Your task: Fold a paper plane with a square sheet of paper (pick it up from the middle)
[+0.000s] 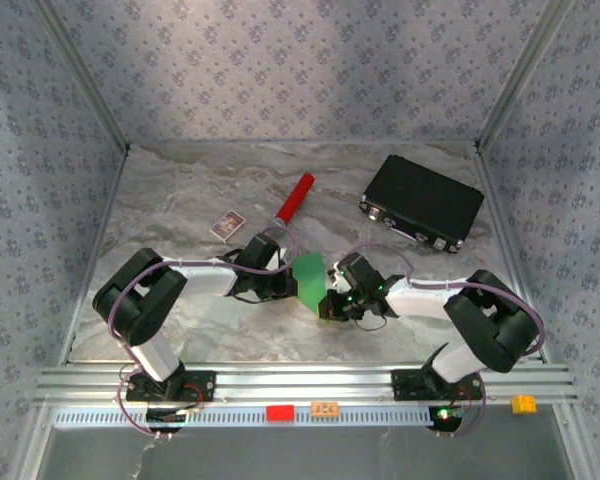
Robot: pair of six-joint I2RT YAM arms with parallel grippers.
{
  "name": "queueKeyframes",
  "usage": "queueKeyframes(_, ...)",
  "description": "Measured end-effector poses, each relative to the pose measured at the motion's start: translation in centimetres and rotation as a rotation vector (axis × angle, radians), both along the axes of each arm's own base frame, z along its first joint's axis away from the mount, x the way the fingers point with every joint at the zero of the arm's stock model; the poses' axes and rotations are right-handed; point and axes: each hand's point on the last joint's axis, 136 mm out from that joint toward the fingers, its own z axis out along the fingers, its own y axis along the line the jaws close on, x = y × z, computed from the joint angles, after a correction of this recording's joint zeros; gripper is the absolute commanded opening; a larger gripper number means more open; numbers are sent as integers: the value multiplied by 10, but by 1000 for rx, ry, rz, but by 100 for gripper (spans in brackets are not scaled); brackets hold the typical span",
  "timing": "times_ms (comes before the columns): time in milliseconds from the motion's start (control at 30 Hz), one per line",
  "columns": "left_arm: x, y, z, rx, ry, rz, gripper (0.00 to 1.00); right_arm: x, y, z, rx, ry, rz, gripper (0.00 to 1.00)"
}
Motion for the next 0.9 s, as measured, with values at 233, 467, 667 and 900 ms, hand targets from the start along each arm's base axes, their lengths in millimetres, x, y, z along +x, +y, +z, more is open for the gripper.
queueKeyframes(233, 2, 4, 3, 29, -2, 18, 6, -1, 3, 0, 23, -3, -49, 0)
queueKeyframes(467, -6, -12, 23, -27, -28, 27, 6, 1, 6, 0, 32, 2, -92, 0)
queueKeyframes(667, -25, -27, 13, -58, 3, 11, 5, 2, 6, 0, 45, 1, -110, 0)
queueKeyframes(900, -22, -27, 0, -68, 19, 37, 4, 3, 6, 0, 52, -4, -114, 0)
